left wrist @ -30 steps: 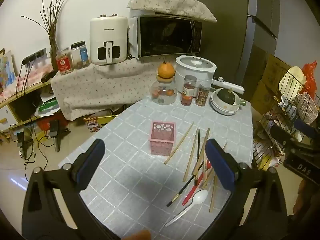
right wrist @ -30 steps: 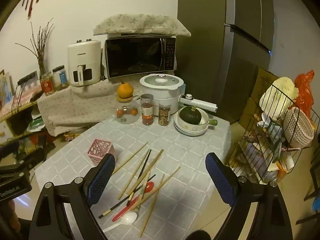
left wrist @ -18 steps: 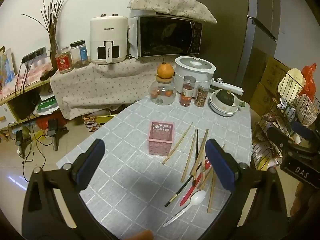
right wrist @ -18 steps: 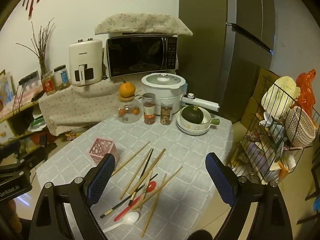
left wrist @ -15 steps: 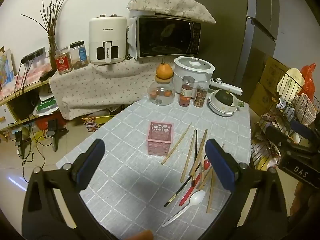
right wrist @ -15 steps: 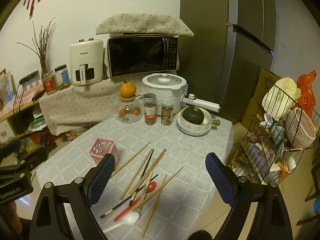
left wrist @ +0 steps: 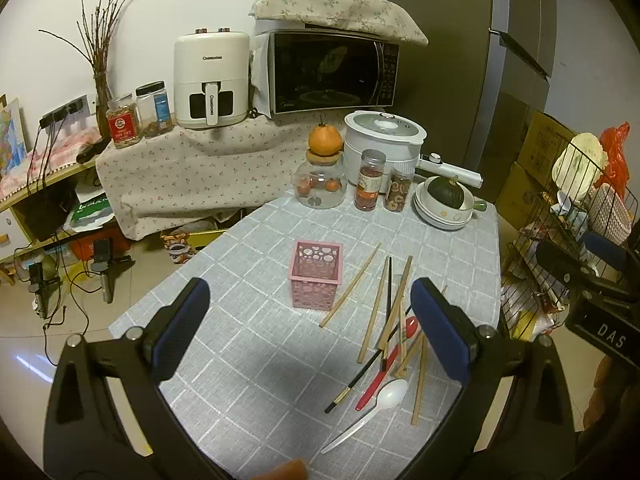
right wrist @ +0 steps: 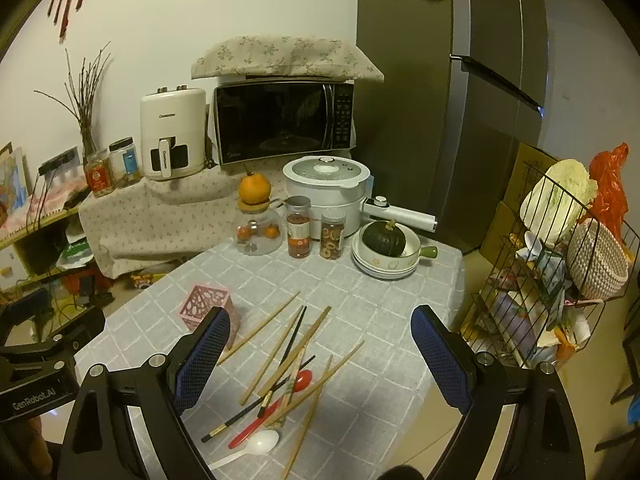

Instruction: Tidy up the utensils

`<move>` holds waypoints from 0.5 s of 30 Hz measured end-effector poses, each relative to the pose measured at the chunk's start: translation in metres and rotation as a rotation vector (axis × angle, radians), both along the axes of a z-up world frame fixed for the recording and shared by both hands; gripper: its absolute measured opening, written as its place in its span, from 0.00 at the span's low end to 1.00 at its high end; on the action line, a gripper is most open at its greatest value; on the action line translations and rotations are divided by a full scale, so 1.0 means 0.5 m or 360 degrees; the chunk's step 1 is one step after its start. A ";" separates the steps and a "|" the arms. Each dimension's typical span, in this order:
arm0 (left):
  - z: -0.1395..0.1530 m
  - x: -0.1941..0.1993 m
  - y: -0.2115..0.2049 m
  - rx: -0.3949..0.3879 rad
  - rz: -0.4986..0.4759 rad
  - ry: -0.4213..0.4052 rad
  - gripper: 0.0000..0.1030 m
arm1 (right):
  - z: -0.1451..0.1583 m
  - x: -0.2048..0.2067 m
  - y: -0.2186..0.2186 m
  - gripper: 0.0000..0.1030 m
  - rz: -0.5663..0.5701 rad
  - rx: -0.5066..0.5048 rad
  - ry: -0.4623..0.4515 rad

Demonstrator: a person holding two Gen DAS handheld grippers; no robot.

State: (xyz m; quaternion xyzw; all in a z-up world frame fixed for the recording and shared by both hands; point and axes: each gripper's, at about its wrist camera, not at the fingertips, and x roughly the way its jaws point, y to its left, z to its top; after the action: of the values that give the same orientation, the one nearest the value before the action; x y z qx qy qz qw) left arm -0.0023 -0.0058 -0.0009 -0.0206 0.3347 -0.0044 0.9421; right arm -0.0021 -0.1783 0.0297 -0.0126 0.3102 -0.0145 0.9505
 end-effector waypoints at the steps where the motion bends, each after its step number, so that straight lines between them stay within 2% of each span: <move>1: 0.000 0.000 0.000 -0.0002 0.0000 0.0001 0.97 | 0.000 -0.001 -0.002 0.90 -0.0001 0.0002 -0.0001; 15: -0.005 0.002 -0.001 -0.0021 -0.0006 0.0013 0.97 | 0.002 0.000 -0.002 0.90 0.0000 0.0006 -0.0001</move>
State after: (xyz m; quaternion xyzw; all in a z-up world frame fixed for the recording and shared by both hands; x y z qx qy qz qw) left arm -0.0011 -0.0063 -0.0033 -0.0261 0.3385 -0.0084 0.9406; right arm -0.0019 -0.1795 0.0307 -0.0108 0.3099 -0.0138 0.9506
